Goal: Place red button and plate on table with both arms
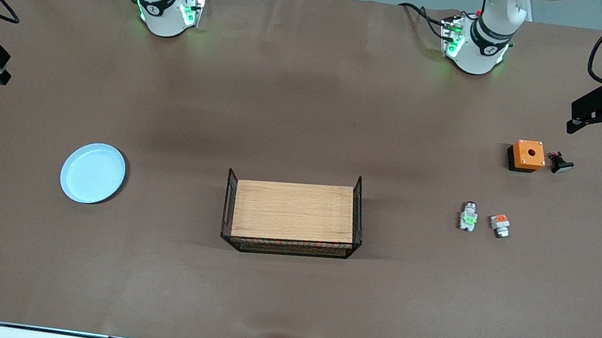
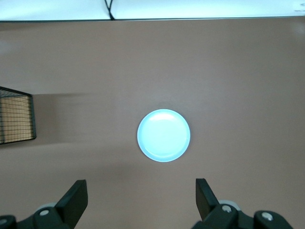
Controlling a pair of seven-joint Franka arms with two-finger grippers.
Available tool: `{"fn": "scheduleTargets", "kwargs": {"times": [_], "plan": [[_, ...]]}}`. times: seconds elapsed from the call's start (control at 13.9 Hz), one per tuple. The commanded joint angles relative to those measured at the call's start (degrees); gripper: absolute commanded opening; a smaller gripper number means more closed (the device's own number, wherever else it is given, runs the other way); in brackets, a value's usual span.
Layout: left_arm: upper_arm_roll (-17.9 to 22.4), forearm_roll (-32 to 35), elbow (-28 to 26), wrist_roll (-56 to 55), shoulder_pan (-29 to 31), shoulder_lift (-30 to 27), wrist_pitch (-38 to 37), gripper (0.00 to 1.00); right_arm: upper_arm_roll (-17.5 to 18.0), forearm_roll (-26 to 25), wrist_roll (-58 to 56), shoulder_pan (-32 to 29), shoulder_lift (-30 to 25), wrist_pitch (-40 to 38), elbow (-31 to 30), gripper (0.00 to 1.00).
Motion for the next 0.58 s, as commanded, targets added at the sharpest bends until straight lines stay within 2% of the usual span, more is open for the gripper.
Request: {"fn": "scheduleTargets", "kwargs": {"times": [0.0, 0.5], "plan": [[-0.2, 0.0, -1.1, -0.4, 0.0, -1.0, 0.7, 1.0, -0.5, 1.3, -1.1, 0.7, 0.5, -0.9, 1.3, 1.0], [-0.2, 0.0, -1.1, -0.4, 0.0, -1.0, 0.8, 1.0, -0.5, 1.4, -1.5, 0.6, 0.5, -0.9, 1.3, 1.0]]}}
